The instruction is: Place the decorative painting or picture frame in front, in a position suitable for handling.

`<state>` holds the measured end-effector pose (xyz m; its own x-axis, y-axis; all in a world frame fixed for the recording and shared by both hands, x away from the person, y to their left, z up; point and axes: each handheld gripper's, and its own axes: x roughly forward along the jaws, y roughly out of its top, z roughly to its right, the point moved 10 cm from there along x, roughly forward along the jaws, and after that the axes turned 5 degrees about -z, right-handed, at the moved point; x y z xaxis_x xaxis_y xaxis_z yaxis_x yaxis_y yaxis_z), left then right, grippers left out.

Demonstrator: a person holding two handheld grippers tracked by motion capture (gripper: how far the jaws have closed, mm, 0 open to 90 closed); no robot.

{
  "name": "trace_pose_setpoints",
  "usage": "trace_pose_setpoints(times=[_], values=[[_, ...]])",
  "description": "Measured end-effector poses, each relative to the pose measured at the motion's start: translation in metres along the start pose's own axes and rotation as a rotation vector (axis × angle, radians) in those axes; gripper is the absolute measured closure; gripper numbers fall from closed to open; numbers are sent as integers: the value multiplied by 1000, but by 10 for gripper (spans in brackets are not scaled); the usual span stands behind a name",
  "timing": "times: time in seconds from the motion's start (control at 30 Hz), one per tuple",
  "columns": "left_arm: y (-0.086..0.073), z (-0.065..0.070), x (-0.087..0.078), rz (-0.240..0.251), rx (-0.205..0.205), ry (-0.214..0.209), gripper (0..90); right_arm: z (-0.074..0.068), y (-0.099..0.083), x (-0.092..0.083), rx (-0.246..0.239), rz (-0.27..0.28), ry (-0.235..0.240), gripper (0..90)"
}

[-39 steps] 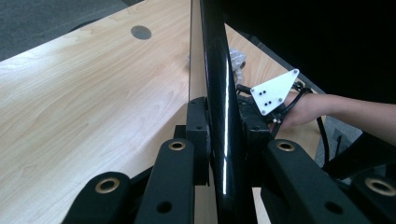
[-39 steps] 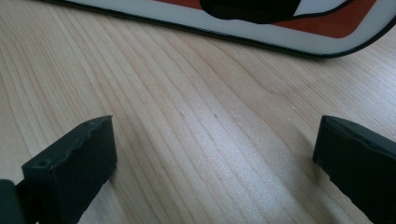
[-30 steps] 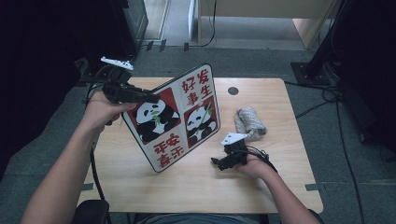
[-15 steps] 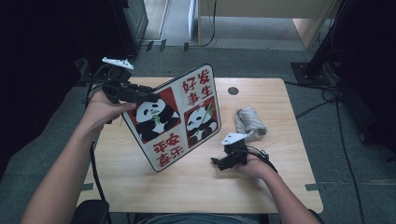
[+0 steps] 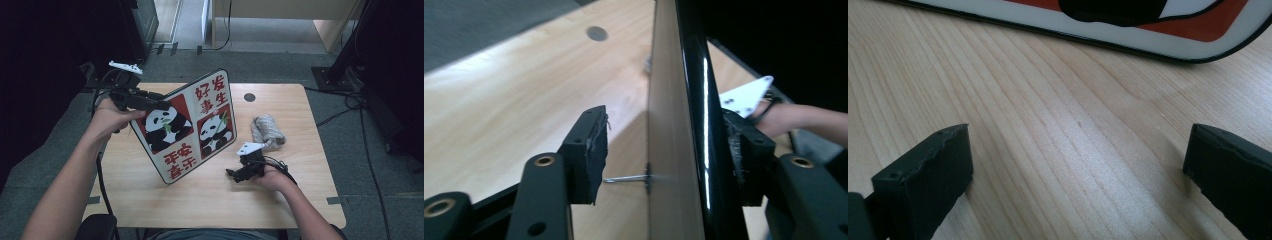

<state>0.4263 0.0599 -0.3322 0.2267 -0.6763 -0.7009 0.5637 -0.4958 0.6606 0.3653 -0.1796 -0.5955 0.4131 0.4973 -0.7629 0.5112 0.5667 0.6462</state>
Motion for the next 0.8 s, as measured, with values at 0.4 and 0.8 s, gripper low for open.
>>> trace_pose_setpoints(times=[0.4, 0.8], values=[[0, 7, -7, 14, 25, -46, 304, 0, 0, 0, 1, 0, 0, 0], [-15, 2, -17, 36, 39, 39, 325, 0, 0, 0, 1, 1, 0, 0]])
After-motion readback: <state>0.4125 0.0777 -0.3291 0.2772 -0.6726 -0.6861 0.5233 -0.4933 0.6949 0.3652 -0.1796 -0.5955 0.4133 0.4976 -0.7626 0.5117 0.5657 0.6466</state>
